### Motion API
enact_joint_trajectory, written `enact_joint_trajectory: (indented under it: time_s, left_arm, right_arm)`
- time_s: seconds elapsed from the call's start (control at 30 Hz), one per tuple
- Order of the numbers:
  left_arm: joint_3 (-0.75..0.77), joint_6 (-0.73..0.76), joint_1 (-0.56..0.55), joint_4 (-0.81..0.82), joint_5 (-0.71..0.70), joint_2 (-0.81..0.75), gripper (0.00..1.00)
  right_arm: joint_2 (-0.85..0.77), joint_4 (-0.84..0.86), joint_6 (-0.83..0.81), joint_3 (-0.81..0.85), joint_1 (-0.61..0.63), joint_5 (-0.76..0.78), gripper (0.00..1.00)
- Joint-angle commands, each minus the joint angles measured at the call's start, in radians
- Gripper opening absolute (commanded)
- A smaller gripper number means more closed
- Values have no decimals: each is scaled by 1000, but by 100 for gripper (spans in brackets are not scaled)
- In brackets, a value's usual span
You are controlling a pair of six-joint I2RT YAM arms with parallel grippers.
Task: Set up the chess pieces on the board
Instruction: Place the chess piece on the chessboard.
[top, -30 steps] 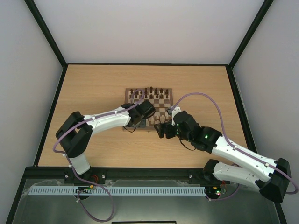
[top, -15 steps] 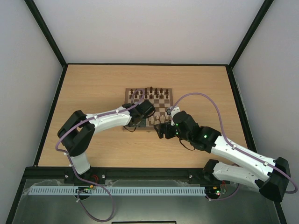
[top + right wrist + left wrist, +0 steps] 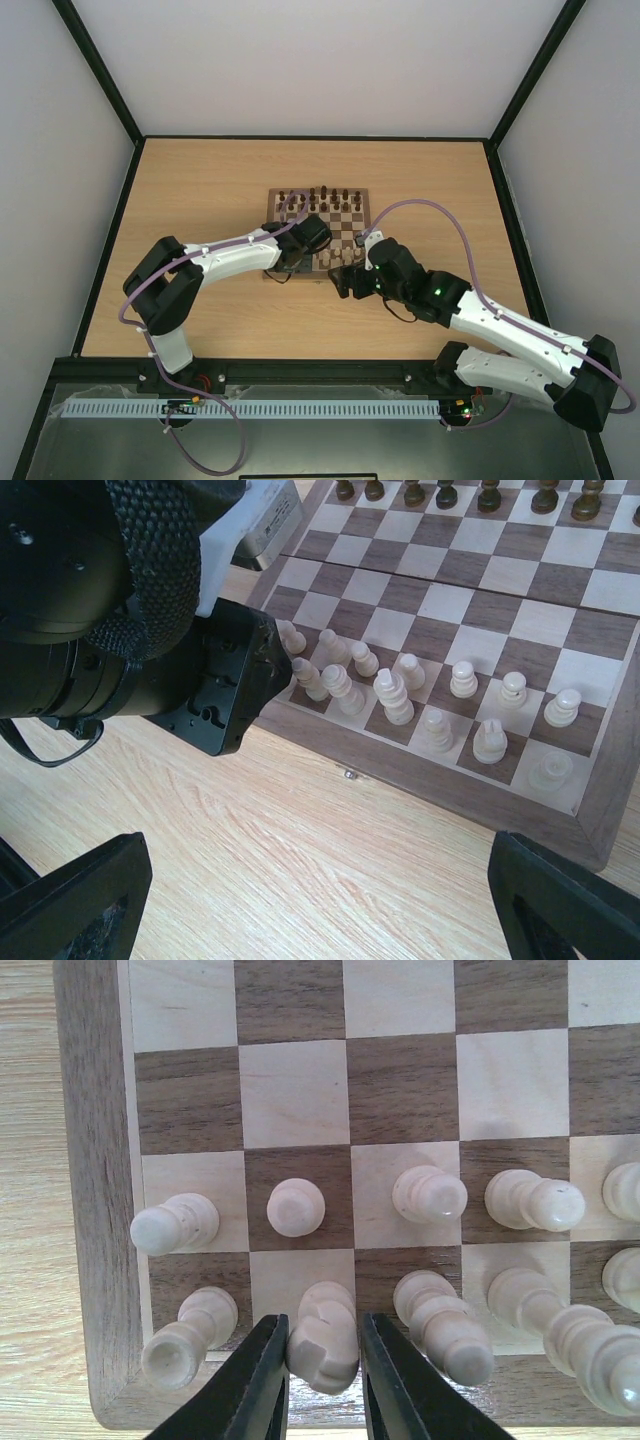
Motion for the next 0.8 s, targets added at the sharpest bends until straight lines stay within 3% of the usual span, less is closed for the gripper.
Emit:
enact_joint_trajectory:
  time_s: [0.0,0.3,0.57,0.77]
  left_arm:
    - [-6,-5,4,-26,-6,-18,24]
    - [45,-25,-21,-95,-55,-95,30]
    - [11,-76,-66,-115,-113,-274,41]
    - [-109,-96,-101,12,-164,-470,65]
  right_arm:
    - [10,-9,2,-11,-6,0,93]
    - [12,-9,4,-13,-5,7,94]
    - [23,-6,8,-19,-5,32,99]
    - [51,5,3,-18,-7,39,99]
